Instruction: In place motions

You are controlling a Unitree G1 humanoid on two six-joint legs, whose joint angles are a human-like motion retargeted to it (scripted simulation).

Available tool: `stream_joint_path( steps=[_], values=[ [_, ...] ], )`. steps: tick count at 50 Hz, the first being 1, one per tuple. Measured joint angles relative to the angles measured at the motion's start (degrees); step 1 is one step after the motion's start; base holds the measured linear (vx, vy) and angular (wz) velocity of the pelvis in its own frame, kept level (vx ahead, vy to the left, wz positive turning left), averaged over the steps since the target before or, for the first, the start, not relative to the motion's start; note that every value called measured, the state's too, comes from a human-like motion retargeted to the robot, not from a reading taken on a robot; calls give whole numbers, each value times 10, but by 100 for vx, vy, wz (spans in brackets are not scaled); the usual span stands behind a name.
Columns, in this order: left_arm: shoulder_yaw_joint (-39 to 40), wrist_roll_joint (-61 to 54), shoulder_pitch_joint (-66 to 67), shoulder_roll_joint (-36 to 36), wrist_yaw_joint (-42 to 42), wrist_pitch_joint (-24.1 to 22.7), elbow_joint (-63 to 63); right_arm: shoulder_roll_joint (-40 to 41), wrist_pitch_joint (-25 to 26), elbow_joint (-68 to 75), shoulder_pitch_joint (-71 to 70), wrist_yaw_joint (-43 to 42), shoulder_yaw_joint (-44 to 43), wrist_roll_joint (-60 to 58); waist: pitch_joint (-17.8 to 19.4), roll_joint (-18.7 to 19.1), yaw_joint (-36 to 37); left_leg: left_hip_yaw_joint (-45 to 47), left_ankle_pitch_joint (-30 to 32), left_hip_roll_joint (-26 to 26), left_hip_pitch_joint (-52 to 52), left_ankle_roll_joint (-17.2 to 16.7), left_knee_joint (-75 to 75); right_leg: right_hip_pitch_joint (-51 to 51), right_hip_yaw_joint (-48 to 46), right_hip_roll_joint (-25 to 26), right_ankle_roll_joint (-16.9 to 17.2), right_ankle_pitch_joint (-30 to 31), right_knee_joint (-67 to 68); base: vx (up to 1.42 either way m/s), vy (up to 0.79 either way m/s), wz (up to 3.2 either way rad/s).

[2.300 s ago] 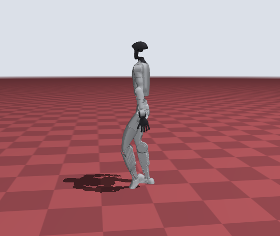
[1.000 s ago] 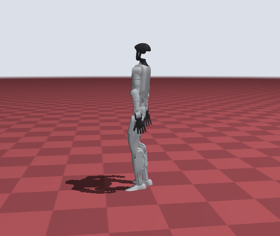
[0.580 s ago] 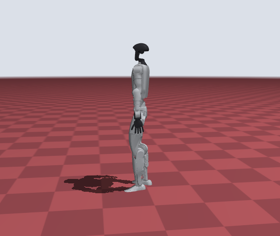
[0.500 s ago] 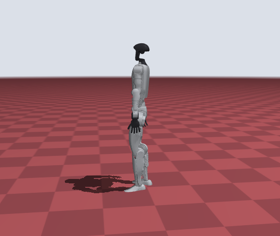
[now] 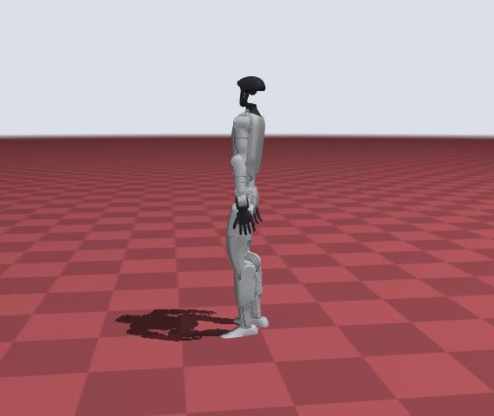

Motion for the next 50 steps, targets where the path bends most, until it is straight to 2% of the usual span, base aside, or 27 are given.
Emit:
stream_joint_path(
  steps=[9, 28, 50],
  values=[
    [-4, 6, -3, 1, -23, 6, -6, 9, -10, -28, -8, 15, 1, 34, 3, -4, 3, 3, 0, 0, 3, 0, -2, -1, 5, 0, 1, 2, 3, 0, 0, 0],
    [-15, 8, -13, 0, -24, 5, -20, 1, -1, 14, 11, -12, 8, 2, -1, -4, 4, 1, 2, -2, 3, 2, -5, -3, 5, -1, 2, 3, 2, 0, 0, 0],
    [-19, 11, -14, 1, -24, 5, -11, 9, -5, -9, 17, 12, -2, 5, 2, -5, -7, -10, 1, 1, -4, 1, -3, -19, 10, 4, -3, 5, 10, 0, 0, 0]
  ],
)
